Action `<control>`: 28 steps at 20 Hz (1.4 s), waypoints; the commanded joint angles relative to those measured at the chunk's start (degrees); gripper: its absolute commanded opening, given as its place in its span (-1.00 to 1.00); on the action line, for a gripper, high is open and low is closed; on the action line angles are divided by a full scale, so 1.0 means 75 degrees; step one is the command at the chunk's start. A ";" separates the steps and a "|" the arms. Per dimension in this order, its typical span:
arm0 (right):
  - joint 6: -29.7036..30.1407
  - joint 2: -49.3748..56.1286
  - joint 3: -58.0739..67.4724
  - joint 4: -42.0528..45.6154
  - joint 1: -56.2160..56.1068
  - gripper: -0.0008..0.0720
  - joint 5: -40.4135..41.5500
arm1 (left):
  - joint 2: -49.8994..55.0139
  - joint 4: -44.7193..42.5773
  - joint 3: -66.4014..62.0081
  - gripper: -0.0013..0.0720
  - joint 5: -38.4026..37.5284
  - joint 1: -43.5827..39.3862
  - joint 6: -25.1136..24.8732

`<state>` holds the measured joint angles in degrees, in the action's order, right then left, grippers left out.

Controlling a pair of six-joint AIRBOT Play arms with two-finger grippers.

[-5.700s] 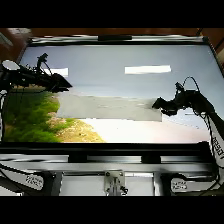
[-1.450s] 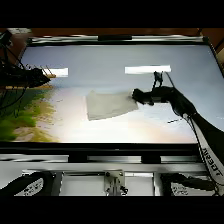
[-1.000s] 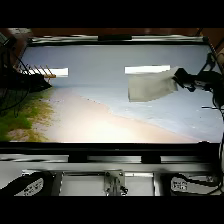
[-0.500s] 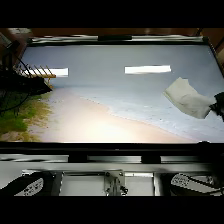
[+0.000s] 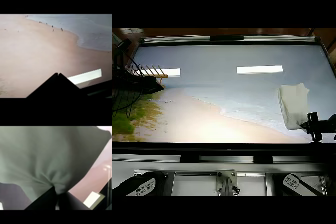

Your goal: Fold the shirts.

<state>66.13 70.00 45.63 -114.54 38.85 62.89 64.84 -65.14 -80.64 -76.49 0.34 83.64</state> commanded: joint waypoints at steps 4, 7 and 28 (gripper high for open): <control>0.0402 -0.0833 0.0414 0.0303 0.0003 0.49 0.0233 | -0.0003 -0.0006 0.0000 -0.87 0.0055 0.0000 -0.0291; -0.0449 -0.1253 0.1894 0.1157 -0.0003 0.48 0.0277 | 0.0000 -0.0017 -0.0003 -0.88 0.0175 -0.0003 -0.0294; 0.2136 0.0248 0.3582 0.2346 -0.6251 0.64 0.2066 | 0.1871 -0.2672 -0.0283 0.71 -0.0711 -0.2445 0.0965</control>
<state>82.21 71.57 72.42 -97.10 -7.49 77.80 78.85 -86.67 -82.72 -83.53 -17.87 89.41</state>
